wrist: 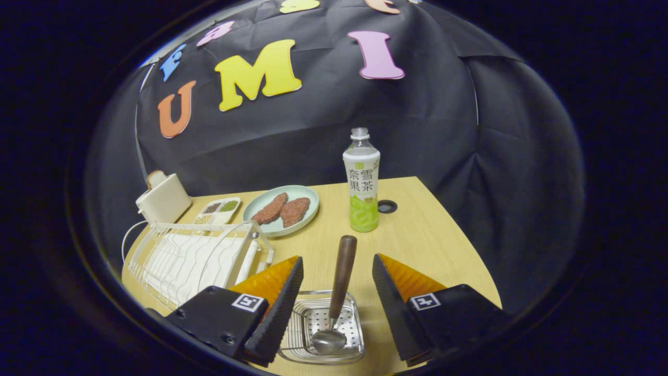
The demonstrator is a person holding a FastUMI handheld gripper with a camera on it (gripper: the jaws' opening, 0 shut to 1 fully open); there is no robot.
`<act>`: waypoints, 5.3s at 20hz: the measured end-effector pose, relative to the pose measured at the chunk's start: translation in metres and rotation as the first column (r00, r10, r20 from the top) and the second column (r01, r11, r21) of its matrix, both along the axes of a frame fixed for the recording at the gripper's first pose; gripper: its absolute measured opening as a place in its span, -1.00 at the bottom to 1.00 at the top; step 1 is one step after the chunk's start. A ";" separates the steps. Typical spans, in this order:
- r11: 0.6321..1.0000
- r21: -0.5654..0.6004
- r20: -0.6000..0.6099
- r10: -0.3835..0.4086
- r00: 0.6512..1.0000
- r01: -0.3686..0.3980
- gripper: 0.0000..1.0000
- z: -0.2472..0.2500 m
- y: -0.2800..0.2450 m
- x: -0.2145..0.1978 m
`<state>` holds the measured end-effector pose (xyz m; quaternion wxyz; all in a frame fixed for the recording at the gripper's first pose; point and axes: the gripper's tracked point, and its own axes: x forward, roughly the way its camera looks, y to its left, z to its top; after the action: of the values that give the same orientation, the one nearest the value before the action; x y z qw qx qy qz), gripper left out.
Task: Take the plate from the dish rack, then take the spoon from the basket and place it into the plate.
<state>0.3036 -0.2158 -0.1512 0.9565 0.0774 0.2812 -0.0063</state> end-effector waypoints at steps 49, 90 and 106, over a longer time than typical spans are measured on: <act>0.999 -0.010 0.308 -0.046 0.950 0.051 -0.53 0.017 0.187 -0.269; 0.992 -0.124 0.452 0.050 0.891 0.007 1.00 0.072 0.226 -0.314; 0.992 -0.121 0.468 0.044 0.883 0.015 1.00 0.078 0.217 -0.323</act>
<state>-0.0189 0.0009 -0.0730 0.9990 0.0162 0.0408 0.0029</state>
